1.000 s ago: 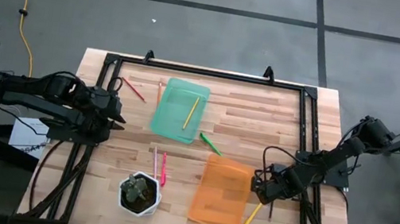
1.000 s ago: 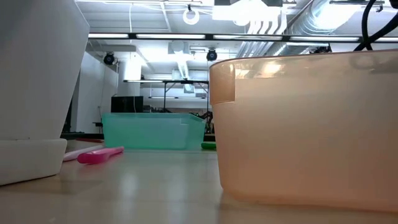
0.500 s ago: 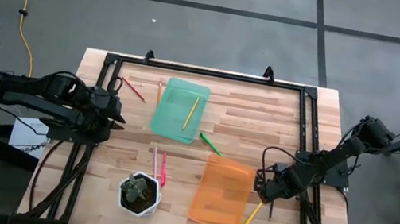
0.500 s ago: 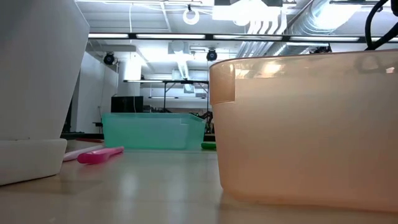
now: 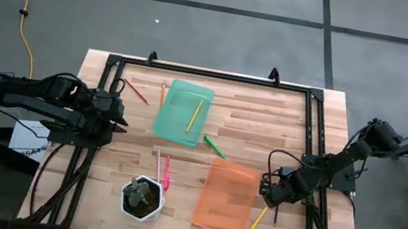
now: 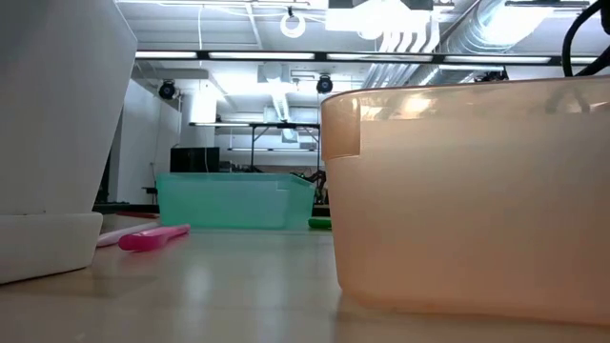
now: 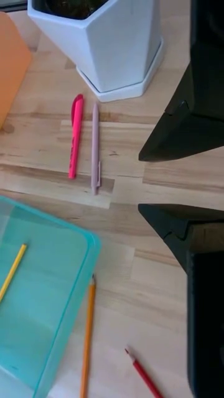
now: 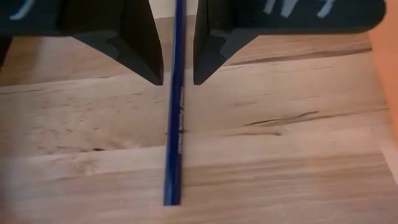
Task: Sort pens & pencils
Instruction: Put the blue pencil into the green bin
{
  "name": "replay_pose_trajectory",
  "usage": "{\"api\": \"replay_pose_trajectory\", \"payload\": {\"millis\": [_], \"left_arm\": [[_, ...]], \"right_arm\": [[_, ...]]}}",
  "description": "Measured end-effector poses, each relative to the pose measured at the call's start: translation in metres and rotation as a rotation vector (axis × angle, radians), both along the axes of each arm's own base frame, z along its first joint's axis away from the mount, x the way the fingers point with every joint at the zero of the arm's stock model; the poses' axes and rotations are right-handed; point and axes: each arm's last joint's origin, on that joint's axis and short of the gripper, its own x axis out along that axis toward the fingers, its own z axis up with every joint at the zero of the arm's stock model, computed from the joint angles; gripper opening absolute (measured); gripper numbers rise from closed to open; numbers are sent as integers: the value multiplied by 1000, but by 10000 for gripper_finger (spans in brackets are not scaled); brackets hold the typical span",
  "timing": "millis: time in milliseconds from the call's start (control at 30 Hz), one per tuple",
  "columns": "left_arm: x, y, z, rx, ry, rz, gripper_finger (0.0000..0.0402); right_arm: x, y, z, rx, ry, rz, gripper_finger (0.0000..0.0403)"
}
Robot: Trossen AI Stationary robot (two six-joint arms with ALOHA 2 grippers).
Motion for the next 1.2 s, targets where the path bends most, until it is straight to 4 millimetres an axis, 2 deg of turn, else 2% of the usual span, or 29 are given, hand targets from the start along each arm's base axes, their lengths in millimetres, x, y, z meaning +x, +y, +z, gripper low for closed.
{"api": "replay_pose_trajectory", "payload": {"millis": [1200], "left_arm": [[0,0,0,-2,0,-2,108]], "right_arm": [[6,1,0,10,-62,0,71]]}}
